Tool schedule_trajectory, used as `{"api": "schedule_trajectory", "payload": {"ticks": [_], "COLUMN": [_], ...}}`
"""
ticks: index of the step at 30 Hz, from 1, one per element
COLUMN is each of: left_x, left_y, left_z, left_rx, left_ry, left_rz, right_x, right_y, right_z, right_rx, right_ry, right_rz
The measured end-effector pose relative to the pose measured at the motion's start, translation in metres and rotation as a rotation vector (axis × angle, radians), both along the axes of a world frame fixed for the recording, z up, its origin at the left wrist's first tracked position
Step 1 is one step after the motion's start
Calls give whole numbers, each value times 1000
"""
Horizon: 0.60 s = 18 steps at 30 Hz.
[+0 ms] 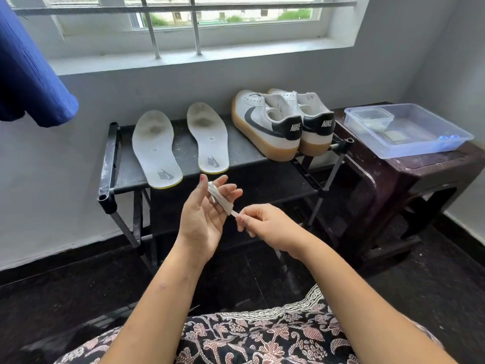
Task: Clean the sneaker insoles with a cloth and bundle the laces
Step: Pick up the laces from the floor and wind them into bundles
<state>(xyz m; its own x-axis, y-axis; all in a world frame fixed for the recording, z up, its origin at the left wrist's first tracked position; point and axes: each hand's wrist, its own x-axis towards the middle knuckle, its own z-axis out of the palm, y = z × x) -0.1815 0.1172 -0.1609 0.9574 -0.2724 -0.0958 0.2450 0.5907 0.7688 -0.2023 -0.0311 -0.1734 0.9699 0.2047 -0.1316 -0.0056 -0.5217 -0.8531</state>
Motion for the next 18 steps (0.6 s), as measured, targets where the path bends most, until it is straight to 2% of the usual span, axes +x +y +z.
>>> {"api": "schedule_trajectory", "payload": {"ticks": [3,6,11,13,18], "left_x": [0,4,8,2,-4], "left_y": [-3,-6,-10,-13,-11], "left_z": [0,-7,-24,-19,-12], "left_rx": [150,507,946,1006,940], "left_ry": [-37,-156,-156,-156,-157], "left_rz": [67,70,-145,-242,-353], "right_x": [0,-1,0,0,-2], "right_y": [0,-3,-7,-8,-9], "right_z": [2,5,7,8,10], "right_rx": [6,6,39,48,94], "right_ry": [1,-29,-94,-105,-152], "right_rz": [21,24,4,4,-6]}}
